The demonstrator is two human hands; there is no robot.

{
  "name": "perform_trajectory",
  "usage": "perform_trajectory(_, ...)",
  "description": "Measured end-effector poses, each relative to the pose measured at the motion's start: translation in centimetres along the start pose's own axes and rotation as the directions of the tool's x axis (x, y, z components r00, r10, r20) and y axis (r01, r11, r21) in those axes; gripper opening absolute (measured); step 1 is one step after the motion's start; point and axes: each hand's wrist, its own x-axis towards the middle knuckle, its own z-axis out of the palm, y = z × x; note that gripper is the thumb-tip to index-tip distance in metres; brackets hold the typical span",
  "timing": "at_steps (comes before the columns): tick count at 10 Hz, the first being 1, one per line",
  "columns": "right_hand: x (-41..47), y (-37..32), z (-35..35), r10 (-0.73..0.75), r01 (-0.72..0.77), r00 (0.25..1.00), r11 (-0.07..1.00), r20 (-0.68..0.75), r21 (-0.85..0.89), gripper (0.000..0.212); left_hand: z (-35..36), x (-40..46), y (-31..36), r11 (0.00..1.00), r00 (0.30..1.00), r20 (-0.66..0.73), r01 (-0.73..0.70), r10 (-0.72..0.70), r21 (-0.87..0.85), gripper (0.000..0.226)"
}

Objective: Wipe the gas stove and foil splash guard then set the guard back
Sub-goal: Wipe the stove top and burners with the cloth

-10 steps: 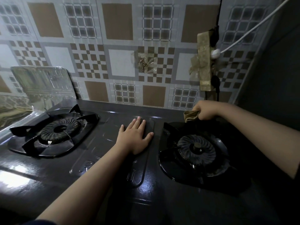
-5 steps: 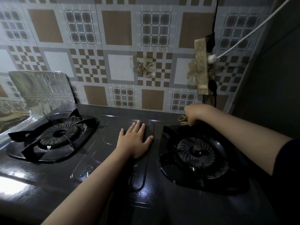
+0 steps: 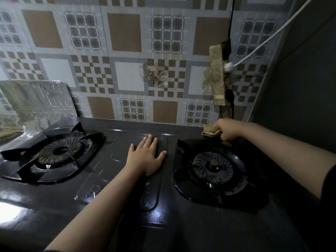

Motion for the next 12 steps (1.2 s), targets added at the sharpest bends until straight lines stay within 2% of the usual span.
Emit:
perform_trajectory(1,-0.1,0.0,-0.1,-0.007,0.007,1.0,1.0,0.003,0.009,0.017,0.0,-0.1,0.0,1.0,1.0,-0.002,-0.004,0.004,-0.005,0.07)
perform_trajectory(2,-0.2,0.2,-0.4,0.005,-0.007,1.0,0.996,0.017,0.084,0.036,0.0,-0.1,0.0,1.0,1.0,0.001,-0.008,0.008,-0.007,0.07)
perform_trajectory(4,-0.3,0.9,-0.4,0.063,-0.066,0.998,0.986,0.024,0.155,0.03,0.0,0.1,-0.2,1.0,1.0,-0.002,-0.015,0.015,-0.012,0.071)
perform_trajectory(6,-0.4,0.9,-0.1,0.047,-0.049,0.999,0.994,0.024,0.098,0.027,0.0,0.0,-0.2,1.0,1.0,-0.001,-0.02,0.02,-0.011,0.071)
perform_trajectory(8,-1.9,1.6,-0.3,0.047,-0.047,0.996,0.999,0.076,-0.005,0.036,-0.2,-0.1,-0.2,1.0,1.0,-0.001,-0.024,0.024,-0.009,0.071)
perform_trajectory(9,-2.9,1.9,0.0,0.05,-0.052,0.995,0.999,0.083,0.018,0.048,-0.2,-0.1,-0.2,1.0,1.0,-0.001,-0.024,0.024,0.0,0.071)
perform_trajectory(12,-3.6,2.7,-0.5,0.122,-0.134,0.987,0.985,0.102,0.111,0.047,-0.4,-0.3,0.0,1.0,1.0,0.013,-0.029,0.029,0.009,0.07)
